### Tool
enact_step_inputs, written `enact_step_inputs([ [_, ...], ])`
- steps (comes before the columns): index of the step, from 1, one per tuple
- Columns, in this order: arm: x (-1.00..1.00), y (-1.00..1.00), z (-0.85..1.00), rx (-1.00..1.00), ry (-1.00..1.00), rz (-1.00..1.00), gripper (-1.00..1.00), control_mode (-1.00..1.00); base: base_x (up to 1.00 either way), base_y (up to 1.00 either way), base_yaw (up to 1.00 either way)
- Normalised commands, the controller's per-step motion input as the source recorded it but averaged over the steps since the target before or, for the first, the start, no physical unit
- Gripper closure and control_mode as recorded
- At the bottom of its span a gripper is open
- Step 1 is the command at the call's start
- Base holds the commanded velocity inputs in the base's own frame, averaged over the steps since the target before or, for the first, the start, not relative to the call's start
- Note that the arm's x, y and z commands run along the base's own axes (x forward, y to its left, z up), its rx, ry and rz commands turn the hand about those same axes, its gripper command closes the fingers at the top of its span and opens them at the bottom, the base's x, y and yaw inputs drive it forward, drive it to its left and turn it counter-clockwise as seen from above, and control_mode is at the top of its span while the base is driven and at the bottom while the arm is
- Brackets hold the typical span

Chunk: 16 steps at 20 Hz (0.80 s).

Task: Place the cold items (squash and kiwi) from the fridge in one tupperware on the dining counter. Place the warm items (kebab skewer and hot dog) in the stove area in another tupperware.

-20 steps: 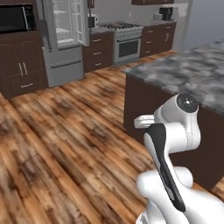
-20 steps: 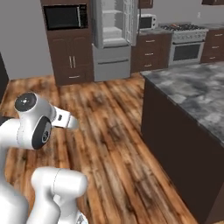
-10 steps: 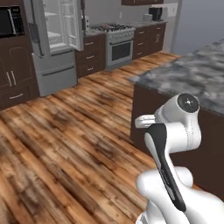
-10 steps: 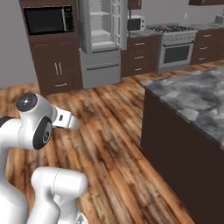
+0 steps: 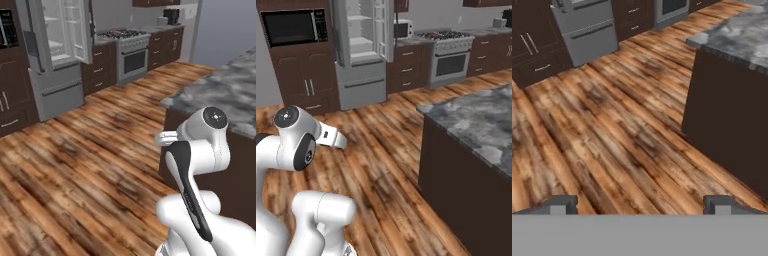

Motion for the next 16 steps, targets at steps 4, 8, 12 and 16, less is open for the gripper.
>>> enact_step_inputs([
  [4, 0.0, 0.0, 0.0, 0.0, 0.0, 0.0, -1.0, 1.0, 1.0, 0.27, -0.19],
  [8, 0.0, 0.0, 0.0, 0.0, 0.0, 0.0, -1.0, 1.0, 1.0, 0.53, -0.27],
  [12, 0.0, 0.0, 0.0, 0.0, 0.0, 0.0, -1.0, 1.0, 1.0, 0.51, -0.31],
  [16, 0.0, 0.0, 0.0, 0.0, 0.0, 0.0, -1.0, 1.0, 1.0, 0.53, -0.38],
])
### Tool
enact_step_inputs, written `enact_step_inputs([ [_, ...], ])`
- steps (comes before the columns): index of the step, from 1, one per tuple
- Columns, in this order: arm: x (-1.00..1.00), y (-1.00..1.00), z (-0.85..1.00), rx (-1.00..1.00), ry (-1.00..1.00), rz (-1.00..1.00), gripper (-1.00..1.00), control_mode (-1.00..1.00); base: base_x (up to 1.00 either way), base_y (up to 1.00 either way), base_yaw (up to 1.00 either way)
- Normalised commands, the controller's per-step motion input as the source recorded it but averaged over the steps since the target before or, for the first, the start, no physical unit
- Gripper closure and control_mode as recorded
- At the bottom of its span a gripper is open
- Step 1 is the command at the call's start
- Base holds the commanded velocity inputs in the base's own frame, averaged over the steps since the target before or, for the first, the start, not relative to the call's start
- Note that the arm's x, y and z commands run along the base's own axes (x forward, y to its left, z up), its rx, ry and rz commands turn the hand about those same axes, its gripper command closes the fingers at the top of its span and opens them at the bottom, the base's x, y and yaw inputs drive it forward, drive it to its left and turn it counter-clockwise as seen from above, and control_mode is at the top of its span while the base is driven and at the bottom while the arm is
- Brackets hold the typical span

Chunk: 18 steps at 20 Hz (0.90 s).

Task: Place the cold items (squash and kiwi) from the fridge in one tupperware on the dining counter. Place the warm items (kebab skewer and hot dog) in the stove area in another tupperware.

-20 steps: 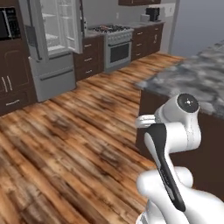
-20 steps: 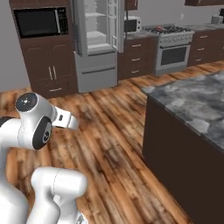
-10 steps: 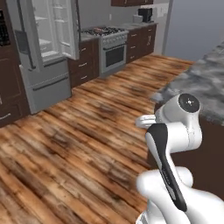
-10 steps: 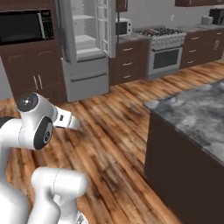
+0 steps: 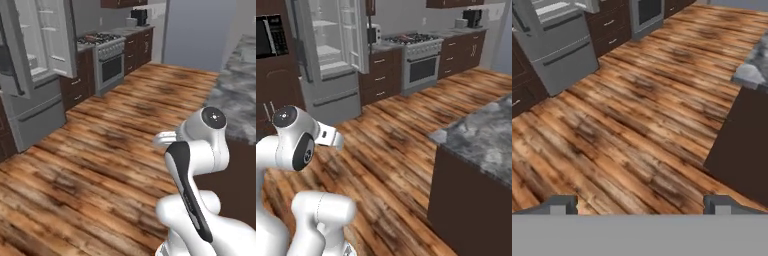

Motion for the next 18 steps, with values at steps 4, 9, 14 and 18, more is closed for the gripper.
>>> enact_step_inputs([
  [4, 0.0, 0.0, 0.0, 0.0, 0.0, 0.0, -1.0, 1.0, 1.0, 0.56, -0.48],
  [9, 0.0, 0.0, 0.0, 0.0, 0.0, 0.0, -1.0, 1.0, 1.0, 0.57, -0.51],
  [14, 0.0, 0.0, 0.0, 0.0, 0.0, 0.0, -1.0, 1.0, 1.0, 0.46, -0.47],
  [18, 0.0, 0.0, 0.0, 0.0, 0.0, 0.0, -1.0, 1.0, 1.0, 0.33, -0.4],
])
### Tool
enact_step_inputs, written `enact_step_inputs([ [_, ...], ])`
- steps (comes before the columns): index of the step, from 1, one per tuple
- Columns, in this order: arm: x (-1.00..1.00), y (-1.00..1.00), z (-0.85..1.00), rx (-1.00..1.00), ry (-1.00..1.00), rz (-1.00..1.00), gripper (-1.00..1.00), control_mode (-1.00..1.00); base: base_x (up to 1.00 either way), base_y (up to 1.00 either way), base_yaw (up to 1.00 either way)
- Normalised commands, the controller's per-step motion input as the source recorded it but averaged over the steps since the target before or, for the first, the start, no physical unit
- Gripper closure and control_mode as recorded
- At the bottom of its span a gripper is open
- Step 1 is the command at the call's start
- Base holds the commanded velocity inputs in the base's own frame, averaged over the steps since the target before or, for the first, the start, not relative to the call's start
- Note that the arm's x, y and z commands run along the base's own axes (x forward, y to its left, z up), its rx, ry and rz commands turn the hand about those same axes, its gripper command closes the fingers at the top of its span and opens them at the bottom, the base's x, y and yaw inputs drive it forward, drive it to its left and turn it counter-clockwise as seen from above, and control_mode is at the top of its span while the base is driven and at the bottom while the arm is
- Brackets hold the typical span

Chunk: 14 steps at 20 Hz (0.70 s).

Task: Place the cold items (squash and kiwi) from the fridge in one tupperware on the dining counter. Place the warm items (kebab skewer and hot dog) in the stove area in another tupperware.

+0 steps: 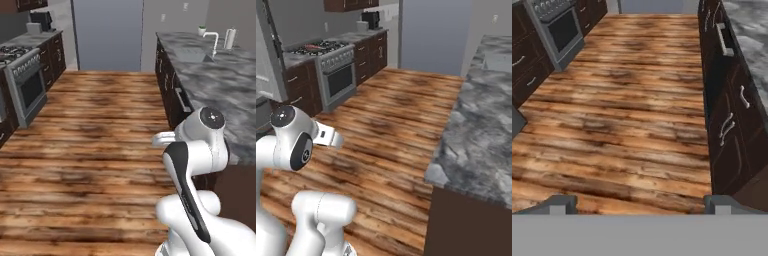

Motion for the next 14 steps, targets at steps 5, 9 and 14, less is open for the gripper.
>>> enact_step_inputs([
  [5, 0.0, 0.0, 0.0, 0.0, 0.0, 0.0, -1.0, 1.0, 1.0, 0.47, -0.23],
  [9, 0.0, 0.0, 0.0, 0.0, 0.0, 0.0, -1.0, 1.0, 1.0, 0.56, -0.12],
  [14, 0.0, 0.0, 0.0, 0.0, 0.0, 0.0, -1.0, 1.0, 1.0, 0.4, 0.1],
])
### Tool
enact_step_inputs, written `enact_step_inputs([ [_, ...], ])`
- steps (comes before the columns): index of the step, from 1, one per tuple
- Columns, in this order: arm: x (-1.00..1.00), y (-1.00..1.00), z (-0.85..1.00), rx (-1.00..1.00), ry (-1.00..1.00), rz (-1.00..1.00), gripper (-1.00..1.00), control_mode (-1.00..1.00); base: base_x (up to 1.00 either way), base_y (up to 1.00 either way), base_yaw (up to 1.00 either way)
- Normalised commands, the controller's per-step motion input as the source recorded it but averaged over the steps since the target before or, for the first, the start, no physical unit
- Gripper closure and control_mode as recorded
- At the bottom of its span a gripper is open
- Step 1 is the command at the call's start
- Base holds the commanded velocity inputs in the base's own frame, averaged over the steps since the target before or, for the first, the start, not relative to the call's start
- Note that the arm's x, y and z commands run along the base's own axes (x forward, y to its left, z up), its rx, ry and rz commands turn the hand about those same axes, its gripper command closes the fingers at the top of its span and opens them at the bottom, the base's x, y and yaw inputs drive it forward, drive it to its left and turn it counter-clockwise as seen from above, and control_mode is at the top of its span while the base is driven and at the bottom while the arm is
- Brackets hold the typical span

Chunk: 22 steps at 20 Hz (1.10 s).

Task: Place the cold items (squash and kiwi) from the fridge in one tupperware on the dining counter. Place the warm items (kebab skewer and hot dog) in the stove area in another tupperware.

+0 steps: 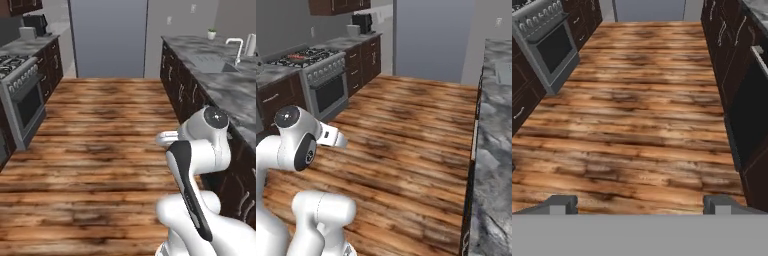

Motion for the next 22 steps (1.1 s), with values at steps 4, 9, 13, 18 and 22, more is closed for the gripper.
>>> enact_step_inputs([
  [4, 0.0, 0.0, 0.0, 0.0, 0.0, 0.0, -1.0, 1.0, 1.0, 0.19, 0.24],
  [9, 0.0, 0.0, 0.0, 0.0, 0.0, 0.0, -1.0, 1.0, 1.0, 0.08, 0.38],
  [13, 0.0, 0.0, 0.0, 0.0, 0.0, 0.0, -1.0, 1.0, 0.99, 0.03, 0.46],
  [18, 0.0, 0.0, 0.0, 0.0, 0.0, 0.0, -1.0, 1.0, 0.9, -0.11, 0.48],
  [22, 0.0, 0.0, 0.0, 0.0, 0.0, 0.0, -1.0, 1.0, 0.92, -0.37, 0.46],
])
